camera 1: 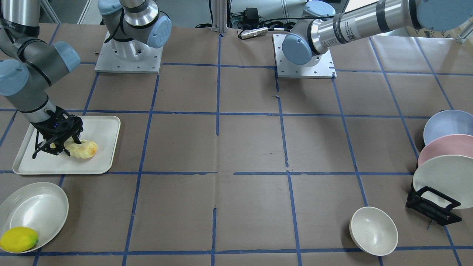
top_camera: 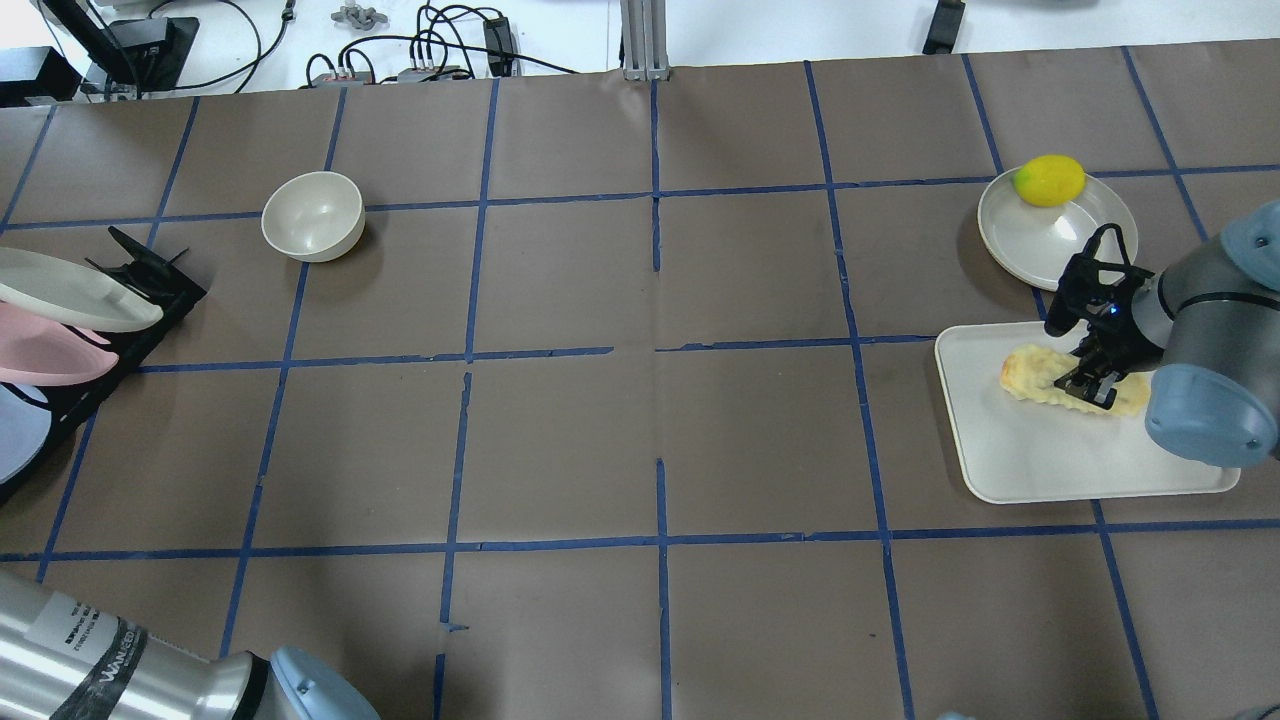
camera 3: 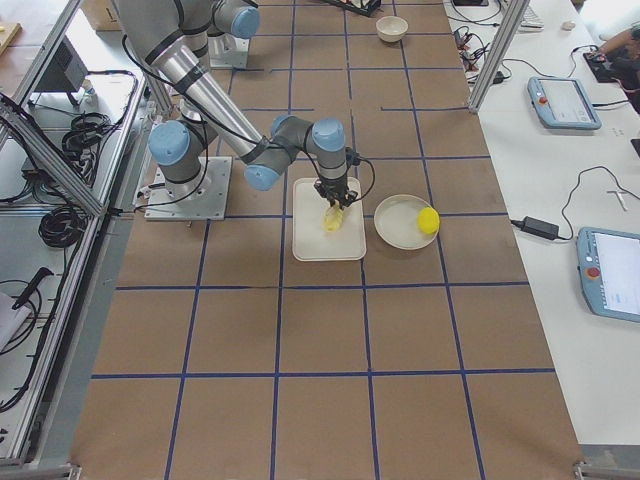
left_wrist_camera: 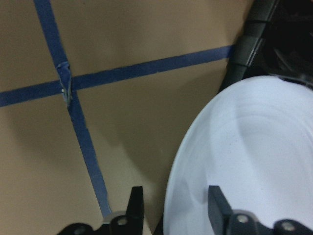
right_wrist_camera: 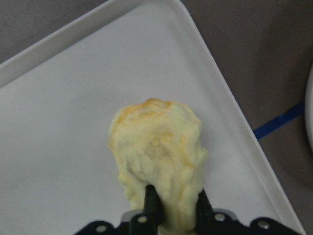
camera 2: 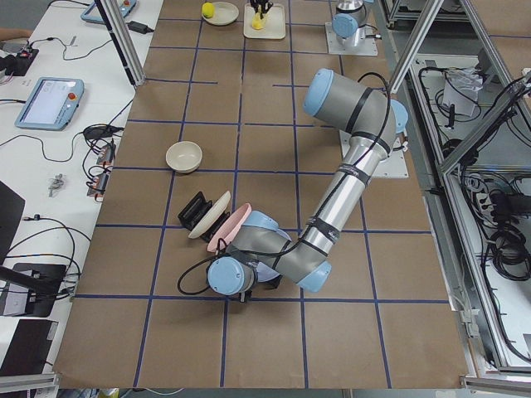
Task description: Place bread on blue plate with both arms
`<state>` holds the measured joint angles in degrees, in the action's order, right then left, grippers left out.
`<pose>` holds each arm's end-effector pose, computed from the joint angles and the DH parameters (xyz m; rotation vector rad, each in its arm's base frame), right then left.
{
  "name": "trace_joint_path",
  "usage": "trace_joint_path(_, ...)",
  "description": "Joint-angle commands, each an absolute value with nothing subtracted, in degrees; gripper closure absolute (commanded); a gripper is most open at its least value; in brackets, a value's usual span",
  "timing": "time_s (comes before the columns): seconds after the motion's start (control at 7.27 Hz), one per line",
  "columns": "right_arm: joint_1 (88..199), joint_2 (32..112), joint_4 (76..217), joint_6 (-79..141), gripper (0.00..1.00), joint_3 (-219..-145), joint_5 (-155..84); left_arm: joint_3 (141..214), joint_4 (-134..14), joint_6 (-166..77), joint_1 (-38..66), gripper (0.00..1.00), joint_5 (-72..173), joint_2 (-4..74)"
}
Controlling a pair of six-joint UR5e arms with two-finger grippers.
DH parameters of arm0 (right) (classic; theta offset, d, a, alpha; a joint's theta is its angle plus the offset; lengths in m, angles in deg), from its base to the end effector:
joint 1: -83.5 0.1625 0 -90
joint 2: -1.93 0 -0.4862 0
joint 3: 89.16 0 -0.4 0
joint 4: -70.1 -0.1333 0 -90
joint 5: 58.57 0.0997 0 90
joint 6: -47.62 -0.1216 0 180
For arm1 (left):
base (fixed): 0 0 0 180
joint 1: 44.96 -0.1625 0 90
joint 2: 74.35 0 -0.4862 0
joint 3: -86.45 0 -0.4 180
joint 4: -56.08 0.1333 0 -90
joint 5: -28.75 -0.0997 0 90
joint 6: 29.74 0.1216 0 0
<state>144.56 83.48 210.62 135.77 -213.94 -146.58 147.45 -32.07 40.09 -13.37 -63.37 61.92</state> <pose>-0.1106 -0.4842 0.2616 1.5085 -2.6481 0.1465 0.6115 -0.5273 0.2362 -0.2965 -2.8923 -0.2202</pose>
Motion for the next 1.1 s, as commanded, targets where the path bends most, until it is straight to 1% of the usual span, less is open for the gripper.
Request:
trace_joint_path(0.0,144.94,90.32,195.59,129.22,0.92,-206.79,-147.52,147.44,-32.08,41.45,-13.32,0.71,-63.36,61.71)
trace_joint_path(0.14,145.72,90.7,193.0,127.27,0.91,-204.32,-147.17,147.44,-32.08,41.53,-13.4,0.75,-63.27,61.44)
trace_joint_path(0.28,148.43,90.61,192.36,123.6,0.86,-202.99,-147.43,147.44,-32.08,41.62,-13.32,0.82,-63.36,61.27)
trace_joint_path(0.41,152.89,90.53,189.83,115.99,0.85,-201.41,-147.95,146.4,-32.25,41.71,-13.23,0.83,-63.53,61.18)
trace_joint_path(0.55,157.11,90.79,185.11,105.13,0.85,-198.26,-149.44,144.13,-33.3,42.58,-13.14,0.96,-63.97,61.61)
trace_joint_path(0.96,168.18,94.38,164.29,77.77,0.83,-183.95,-146.03,143.31,-35.07,42.59,-13.23,0.98,-64.06,61.88)
